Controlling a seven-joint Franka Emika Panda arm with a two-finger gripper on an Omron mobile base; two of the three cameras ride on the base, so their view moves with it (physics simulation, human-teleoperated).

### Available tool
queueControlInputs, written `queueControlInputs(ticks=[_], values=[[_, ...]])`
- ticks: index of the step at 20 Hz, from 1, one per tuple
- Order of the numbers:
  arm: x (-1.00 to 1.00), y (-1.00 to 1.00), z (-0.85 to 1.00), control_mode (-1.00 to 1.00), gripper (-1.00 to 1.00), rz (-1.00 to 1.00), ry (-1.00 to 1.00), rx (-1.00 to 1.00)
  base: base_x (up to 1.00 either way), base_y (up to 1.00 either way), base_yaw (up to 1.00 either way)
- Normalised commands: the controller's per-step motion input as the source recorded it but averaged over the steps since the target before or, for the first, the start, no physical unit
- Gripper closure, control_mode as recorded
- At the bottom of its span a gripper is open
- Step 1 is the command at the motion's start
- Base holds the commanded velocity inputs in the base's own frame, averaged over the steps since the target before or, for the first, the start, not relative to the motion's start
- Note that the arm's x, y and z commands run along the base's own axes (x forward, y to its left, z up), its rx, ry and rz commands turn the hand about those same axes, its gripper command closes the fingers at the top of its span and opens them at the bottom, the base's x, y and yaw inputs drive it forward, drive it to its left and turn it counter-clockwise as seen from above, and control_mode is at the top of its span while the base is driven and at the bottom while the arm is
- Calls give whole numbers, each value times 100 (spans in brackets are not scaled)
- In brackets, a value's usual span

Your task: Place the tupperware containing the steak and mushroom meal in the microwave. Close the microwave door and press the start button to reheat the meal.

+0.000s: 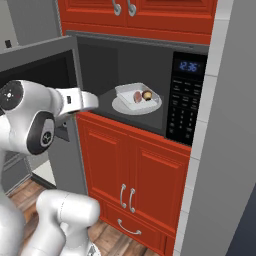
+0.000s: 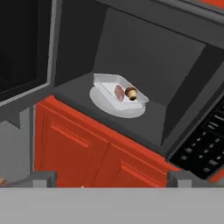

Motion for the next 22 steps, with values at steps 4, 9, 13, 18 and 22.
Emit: queueControlInputs(ticks=[4, 9, 13, 18, 22], values=[[-56, 72, 0, -100, -100, 18, 12, -26, 0, 0, 0], [-53, 70, 10, -100, -100, 14, 7, -22, 0, 0, 0], [-46, 73, 6, -100, -100, 11, 1, -23, 0, 0, 0], [-38, 75, 0, -100, -100, 7, -5, -25, 0, 0, 0], [-26, 85, 0, -100, -100, 0, -8, -29, 0, 0, 0]])
